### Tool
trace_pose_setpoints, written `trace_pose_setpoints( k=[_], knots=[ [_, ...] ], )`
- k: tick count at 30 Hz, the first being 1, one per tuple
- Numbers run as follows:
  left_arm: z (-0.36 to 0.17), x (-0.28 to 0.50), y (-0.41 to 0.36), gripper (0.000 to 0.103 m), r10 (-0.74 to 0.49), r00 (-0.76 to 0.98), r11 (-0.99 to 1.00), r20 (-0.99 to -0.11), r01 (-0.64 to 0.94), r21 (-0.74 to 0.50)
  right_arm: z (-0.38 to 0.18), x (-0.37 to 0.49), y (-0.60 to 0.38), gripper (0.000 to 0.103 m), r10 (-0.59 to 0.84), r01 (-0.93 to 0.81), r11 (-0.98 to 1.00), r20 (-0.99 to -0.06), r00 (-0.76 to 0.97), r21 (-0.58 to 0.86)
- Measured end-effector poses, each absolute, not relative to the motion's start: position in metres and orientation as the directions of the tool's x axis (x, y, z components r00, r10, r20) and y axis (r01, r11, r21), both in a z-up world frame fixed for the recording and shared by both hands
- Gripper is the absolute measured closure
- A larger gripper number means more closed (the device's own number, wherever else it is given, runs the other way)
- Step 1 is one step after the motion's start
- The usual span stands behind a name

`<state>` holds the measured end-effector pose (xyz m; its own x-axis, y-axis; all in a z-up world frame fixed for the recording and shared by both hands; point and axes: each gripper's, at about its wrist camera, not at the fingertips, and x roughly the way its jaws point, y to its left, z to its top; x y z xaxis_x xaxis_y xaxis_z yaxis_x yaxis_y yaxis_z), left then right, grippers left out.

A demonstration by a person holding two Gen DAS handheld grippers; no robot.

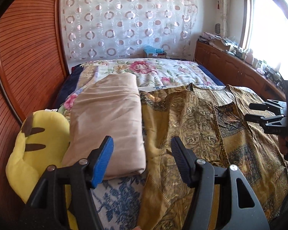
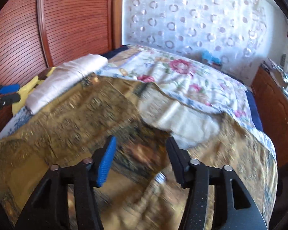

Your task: Fold small clothes

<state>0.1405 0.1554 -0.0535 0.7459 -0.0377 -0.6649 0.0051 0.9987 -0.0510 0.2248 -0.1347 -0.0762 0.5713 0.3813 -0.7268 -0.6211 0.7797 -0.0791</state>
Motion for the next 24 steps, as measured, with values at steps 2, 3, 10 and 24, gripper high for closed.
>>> trace_pose_setpoints(
  k=[2, 3, 10, 24],
  knots=[
    [-0.056, 0.151, 0.147, 0.041, -0.046, 0.737, 0.999, -0.674, 0.025, -0.041, -0.083, 0.225, -0.152, 0.042, 0.345, -0.598, 0.795, -0.739, 0.579, -0.097],
    [-0.057, 0.155, 0.144, 0.041, -0.058, 0.732, 0.998, -0.678, 0.039, -0.043, -0.086, 0.225, -0.159, 0.042, 0.332, -0.587, 0.803, -0.742, 0.582, -0.101],
    [-0.061, 0.200, 0.129, 0.041, -0.081, 0.693, 0.996, -0.716, 0.088, -0.027, -0.101, 0.239, -0.209, 0.041, 0.253, -0.501, 0.859, -0.759, 0.599, -0.109],
    [-0.076, 0.289, 0.130, 0.067, -0.053, 0.591, 0.996, -0.805, 0.094, 0.004, -0.109, 0.239, -0.223, 0.041, 0.246, -0.501, 0.858, -0.766, 0.594, -0.113]
  ],
)
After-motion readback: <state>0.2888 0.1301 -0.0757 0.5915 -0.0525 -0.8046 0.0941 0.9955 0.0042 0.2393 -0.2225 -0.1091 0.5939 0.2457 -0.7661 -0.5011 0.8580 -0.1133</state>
